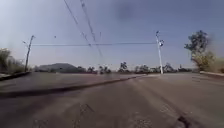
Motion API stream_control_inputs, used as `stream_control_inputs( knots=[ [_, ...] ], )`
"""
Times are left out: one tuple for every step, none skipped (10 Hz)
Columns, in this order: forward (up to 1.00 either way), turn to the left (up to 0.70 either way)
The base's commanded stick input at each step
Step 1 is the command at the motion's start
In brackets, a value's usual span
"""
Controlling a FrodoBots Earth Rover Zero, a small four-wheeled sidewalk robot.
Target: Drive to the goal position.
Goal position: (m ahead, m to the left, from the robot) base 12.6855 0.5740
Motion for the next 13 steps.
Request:
stream_control_inputs(
  knots=[
    [1.00, 0.00],
    [1.00, 0.00],
    [1.00, 0.00],
    [1.00, 0.00],
    [1.00, 0.00],
    [1.00, 0.00],
    [1.00, 0.00],
    [1.00, 0.00],
    [1.00, 0.00],
    [1.00, 0.00],
    [1.00, 0.00],
    [1.00, 0.00],
    [1.00, 0.00]
  ],
)
